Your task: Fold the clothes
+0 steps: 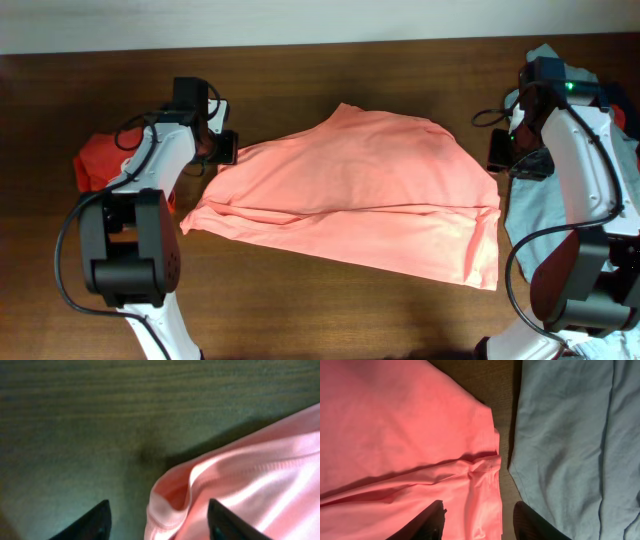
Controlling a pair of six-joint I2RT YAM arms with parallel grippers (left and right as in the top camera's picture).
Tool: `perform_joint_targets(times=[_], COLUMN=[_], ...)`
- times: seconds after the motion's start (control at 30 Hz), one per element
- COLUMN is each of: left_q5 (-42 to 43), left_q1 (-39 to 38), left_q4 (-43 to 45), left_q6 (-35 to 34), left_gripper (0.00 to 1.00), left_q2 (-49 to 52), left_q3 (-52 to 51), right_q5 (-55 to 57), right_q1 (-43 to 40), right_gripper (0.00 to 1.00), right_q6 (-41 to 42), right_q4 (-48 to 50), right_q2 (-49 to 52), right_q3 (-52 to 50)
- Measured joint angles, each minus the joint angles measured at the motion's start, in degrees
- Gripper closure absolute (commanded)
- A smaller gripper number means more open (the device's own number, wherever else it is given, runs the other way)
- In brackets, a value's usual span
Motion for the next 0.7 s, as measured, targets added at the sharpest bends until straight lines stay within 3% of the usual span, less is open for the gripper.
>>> perform_joint_targets(times=[0.07, 0.17, 0.27, 0.43, 0.7], left_q5=[0.28, 0.55, 0.70, 0.09, -13.05], left_q1=[0.00, -0.02, 0.00, 0.00, -0.02], left_q4=[0.42, 0.50, 0.63, 0.72, 1.75], left_q6=[0.17, 0.26, 0.61, 0.52, -4.55], left_gripper=[0.59, 0.87, 1.00, 1.00, 0.95], left_q2=[0.68, 1.53, 1.88, 1.97, 1.84], left_q3=[0.00, 0.00, 0.00, 0.00, 0.09], right_q5=[0.00, 0.00, 0.00, 0.00, 0.00], right_q1=[0.00, 0.00, 0.00, 0.00, 0.00], right_gripper=[0.51, 0.51, 0.52, 0.51, 0.51], right_q6=[-0.02, 0.02, 0.00, 0.02, -0.02], right_q4=[-0.04, -0.02, -0.02, -0.02, 0.09], right_q2=[0.00, 0.00, 0.00, 0.00, 0.00], right_q3=[0.00, 0.00, 0.00, 0.00, 0.00])
